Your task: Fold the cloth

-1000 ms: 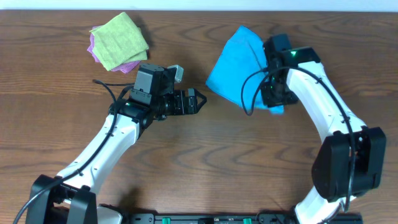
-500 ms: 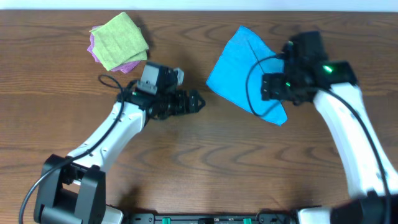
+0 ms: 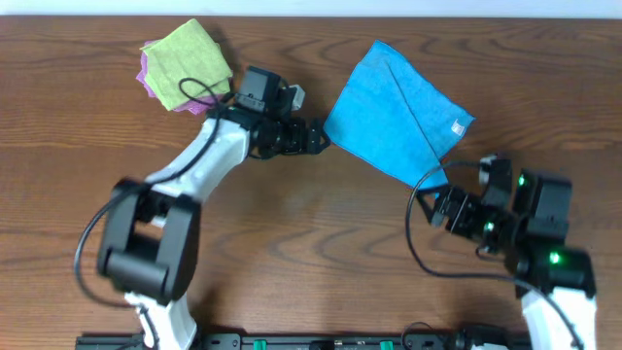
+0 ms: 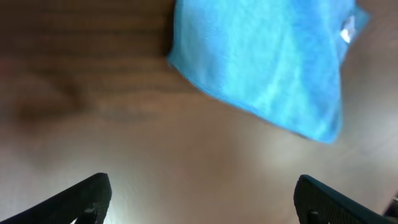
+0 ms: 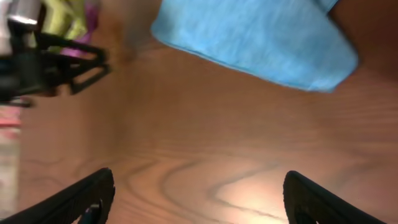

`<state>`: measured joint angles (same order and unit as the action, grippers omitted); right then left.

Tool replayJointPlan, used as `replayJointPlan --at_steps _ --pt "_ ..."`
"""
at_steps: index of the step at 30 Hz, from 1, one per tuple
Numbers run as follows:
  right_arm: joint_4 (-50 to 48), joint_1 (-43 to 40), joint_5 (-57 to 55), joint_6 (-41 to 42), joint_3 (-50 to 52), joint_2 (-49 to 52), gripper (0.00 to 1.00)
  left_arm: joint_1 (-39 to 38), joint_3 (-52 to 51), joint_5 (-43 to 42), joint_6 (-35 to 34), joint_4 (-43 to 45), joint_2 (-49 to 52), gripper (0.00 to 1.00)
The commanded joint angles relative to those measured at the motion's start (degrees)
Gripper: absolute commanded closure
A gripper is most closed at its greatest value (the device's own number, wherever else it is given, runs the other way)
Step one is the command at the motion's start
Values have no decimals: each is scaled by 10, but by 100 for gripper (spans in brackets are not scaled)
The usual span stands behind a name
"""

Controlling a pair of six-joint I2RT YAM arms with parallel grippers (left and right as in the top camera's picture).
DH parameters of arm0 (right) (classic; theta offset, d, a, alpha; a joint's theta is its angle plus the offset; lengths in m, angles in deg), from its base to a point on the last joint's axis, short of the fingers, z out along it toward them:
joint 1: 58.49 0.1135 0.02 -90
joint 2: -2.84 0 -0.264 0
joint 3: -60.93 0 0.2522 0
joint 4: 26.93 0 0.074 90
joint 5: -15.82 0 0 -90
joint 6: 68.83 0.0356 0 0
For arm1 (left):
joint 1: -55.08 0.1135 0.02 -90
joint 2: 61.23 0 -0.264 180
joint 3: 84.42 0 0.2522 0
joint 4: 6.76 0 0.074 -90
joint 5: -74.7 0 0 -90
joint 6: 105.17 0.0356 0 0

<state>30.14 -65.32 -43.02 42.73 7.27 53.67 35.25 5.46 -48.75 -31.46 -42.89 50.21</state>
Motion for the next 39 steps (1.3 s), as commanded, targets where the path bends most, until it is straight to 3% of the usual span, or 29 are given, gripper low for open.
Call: replayJointPlan --at_steps 1,7,16,31,38,39 --pt "-13 -4 38 66 53 -47 14 0 45 -11 26 25 31 5" --pt "-24 -4 38 85 95 -91 16 -1 54 -11 17 89 57 5" --pt "-42 -4 33 93 96 -90 16 -1 54 -43 -75 164 115 5" --pt "-43 -5 21 93 96 -90 16 -5 54 -41 -139 212 156 5" --pt "-43 -5 20 93 96 -90 16 -22 54 -56 -172 240 192 0" --pt "-43 -5 20 93 96 -90 16 -24 54 -58 -172 243 194 5"
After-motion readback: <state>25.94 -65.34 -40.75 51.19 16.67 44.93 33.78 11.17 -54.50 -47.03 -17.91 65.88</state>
